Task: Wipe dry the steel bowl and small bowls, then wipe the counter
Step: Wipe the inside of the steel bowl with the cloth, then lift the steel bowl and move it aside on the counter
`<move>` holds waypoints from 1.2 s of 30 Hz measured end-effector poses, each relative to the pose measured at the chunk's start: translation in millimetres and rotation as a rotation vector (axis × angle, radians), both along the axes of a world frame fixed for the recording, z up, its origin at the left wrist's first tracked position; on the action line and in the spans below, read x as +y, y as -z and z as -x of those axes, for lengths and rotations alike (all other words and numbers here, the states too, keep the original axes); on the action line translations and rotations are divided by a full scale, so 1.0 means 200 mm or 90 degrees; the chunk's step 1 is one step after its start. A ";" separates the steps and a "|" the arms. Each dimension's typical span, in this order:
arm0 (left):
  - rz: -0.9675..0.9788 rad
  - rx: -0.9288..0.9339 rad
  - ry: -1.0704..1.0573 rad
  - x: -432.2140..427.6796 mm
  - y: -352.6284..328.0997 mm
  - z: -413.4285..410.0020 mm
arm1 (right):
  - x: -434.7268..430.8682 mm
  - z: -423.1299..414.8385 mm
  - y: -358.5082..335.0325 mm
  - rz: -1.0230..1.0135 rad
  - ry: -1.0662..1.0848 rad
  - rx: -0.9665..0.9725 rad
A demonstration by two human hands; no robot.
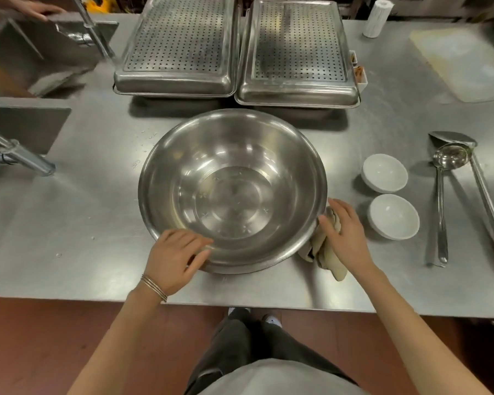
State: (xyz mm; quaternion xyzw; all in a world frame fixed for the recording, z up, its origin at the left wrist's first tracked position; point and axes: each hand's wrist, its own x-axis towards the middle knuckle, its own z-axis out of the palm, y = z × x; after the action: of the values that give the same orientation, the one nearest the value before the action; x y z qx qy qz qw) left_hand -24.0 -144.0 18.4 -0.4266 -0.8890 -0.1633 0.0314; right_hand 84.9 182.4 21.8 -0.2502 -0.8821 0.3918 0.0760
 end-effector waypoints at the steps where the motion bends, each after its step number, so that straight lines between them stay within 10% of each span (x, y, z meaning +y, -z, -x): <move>1: -0.006 -0.004 -0.024 -0.02 -0.01 0.04 | 0.00 0.04 -0.03 0.005 -0.005 0.009; 11: -0.028 -0.110 -0.209 -0.12 0.01 0.52 | 0.03 0.46 -0.07 -0.048 -0.027 -0.045; 23: -0.338 -0.359 -0.441 -0.04 0.02 0.62 | 0.10 0.57 -0.03 0.116 0.144 -0.060; 36: -0.445 -0.327 -0.340 0.08 -0.12 0.57 | 0.11 0.18 -0.24 0.102 0.276 0.066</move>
State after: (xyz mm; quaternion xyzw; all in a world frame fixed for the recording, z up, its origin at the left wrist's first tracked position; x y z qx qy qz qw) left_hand -138.0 -128.3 41.7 -0.0947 -0.8384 -0.5367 -0.0072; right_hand 49.8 203.7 69.0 -0.4187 -0.7686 0.4474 0.1835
